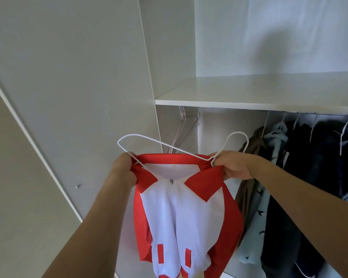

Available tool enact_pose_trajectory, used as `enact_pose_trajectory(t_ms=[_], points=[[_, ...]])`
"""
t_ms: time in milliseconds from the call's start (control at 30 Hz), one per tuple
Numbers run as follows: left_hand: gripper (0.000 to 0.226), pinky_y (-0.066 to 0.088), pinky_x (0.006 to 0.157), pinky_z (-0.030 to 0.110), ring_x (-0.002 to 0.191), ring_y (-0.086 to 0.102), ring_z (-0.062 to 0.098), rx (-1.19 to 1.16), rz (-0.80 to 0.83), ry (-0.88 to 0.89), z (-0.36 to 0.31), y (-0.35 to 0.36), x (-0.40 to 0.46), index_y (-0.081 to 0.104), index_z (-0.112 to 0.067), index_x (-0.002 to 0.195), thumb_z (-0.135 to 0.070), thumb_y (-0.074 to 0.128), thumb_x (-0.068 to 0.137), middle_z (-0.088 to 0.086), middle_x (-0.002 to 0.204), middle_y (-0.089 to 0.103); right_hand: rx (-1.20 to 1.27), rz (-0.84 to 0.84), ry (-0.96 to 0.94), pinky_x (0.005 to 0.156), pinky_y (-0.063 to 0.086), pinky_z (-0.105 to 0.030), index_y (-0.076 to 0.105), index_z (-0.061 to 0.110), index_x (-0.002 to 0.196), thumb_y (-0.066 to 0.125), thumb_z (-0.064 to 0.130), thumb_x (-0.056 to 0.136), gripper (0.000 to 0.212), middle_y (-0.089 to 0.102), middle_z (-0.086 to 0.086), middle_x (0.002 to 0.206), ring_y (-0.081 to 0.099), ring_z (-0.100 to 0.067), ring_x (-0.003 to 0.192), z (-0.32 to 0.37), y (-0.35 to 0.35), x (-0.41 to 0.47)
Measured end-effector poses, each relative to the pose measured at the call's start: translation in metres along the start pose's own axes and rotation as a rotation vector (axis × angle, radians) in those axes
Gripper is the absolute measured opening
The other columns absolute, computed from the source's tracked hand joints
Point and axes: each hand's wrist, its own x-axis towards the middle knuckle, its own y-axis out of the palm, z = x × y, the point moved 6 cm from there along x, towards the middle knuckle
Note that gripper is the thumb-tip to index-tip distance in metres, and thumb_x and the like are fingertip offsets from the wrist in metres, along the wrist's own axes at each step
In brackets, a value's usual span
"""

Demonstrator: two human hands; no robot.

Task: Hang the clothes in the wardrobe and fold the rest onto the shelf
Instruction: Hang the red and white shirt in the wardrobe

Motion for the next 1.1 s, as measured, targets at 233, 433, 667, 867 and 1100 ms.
enact_pose_trajectory(t_ms=[233, 433, 667, 867, 1100], points=[[0.023, 0.037, 0.038, 0.018, 0.024, 0.046, 0.016, 0.097, -0.076, 0.096, -0.028, -0.002, 0.012, 0.054, -0.011, 0.06, -0.004, 0.05, 0.082, 0.002, 0.029, 0.046, 0.062, 0.065, -0.15, 0.097, 0.049, -0.047, 0.054, 0.012, 0.13, 0.037, 0.006, 0.1, 0.035, 0.059, -0.016, 0.127, 0.059, -0.032, 0.114, 0.008, 0.008, -0.006], [0.025, 0.039, 0.048, 0.028, 0.05, 0.045, 0.018, 0.019, -0.141, 0.092, -0.026, 0.006, 0.02, 0.052, -0.013, 0.063, 0.0, 0.047, 0.084, 0.005, 0.06, 0.048, 0.357, 0.114, -0.232, 0.075, 0.056, -0.031, 0.066, 0.012, 0.114, 0.046, 0.009, 0.075, 0.044, 0.07, -0.011, 0.104, 0.067, -0.022, 0.089, 0.011, 0.026, -0.012], [0.027, 0.051, 0.074, 0.023, 0.093, 0.061, 0.02, 0.233, -0.225, 0.204, -0.02, 0.008, 0.02, 0.059, -0.006, 0.116, -0.011, 0.048, 0.093, 0.01, 0.113, 0.061, 0.401, 0.357, -0.204, 0.103, 0.042, -0.049, 0.058, 0.019, 0.129, 0.047, 0.002, 0.081, 0.052, 0.061, -0.013, 0.125, 0.056, -0.033, 0.114, -0.011, 0.057, -0.013], [0.006, 0.037, 0.062, 0.019, 0.065, 0.047, 0.012, 0.612, -0.337, 0.375, -0.026, 0.018, -0.003, 0.057, -0.018, 0.087, -0.014, 0.053, 0.086, -0.002, 0.07, 0.047, 0.22, 0.489, -0.227, 0.094, 0.047, -0.034, 0.043, 0.029, 0.138, 0.048, -0.009, 0.077, 0.073, 0.059, -0.009, 0.12, 0.058, -0.022, 0.105, -0.029, 0.089, -0.021], [0.013, 0.045, 0.082, 0.024, 0.093, 0.06, 0.016, 0.904, -0.301, 0.399, -0.042, 0.049, -0.008, 0.058, -0.02, 0.098, -0.017, 0.057, 0.085, -0.001, 0.079, 0.049, 0.083, 0.277, -0.366, 0.095, 0.049, -0.033, 0.033, 0.053, 0.131, 0.047, -0.018, 0.084, 0.086, 0.052, 0.002, 0.122, 0.056, -0.018, 0.11, -0.024, 0.068, -0.027]])
